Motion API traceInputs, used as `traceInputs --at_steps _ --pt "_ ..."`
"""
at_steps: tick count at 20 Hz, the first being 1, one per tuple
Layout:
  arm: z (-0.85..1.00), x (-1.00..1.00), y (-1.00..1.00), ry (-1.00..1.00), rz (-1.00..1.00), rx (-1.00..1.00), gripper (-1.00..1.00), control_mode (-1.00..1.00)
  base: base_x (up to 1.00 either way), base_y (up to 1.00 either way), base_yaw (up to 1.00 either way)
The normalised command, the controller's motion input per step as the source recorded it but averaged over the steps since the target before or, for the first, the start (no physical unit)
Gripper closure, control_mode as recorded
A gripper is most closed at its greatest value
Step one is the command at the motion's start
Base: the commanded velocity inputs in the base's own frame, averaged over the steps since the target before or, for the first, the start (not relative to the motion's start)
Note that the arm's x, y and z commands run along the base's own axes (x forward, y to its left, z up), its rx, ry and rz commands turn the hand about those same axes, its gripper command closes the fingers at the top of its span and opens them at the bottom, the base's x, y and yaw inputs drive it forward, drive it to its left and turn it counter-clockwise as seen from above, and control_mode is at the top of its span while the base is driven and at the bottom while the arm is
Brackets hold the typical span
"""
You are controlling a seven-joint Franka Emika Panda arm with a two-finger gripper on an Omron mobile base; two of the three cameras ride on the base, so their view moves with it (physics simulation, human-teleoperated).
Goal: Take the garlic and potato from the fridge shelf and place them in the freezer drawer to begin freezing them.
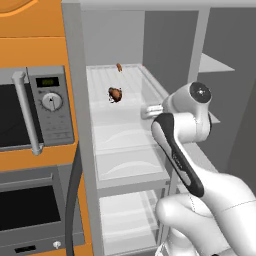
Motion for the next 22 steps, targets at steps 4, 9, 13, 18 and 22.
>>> traceInputs --at_steps 4,9,13,18,22 --pt "-0.26 -0.03 0.01 0.12 0.0 0.0 1.0 -1.0 0.0 0.0 0.0" --pt "-0.03 -0.31 0.0 0.0 -0.03 0.03 1.0 1.0 -0.6 0.0 -0.12" --pt "0.0 0.0 0.0 0.0 0.0 0.0 1.0 1.0 -0.99 -0.05 -0.29" --pt "0.0 0.0 0.0 0.0 0.0 0.0 1.0 1.0 -0.88 -0.25 -0.25" --pt "0.0 0.0 0.0 0.0 0.0 0.0 1.0 1.0 -0.38 -0.29 -0.21"
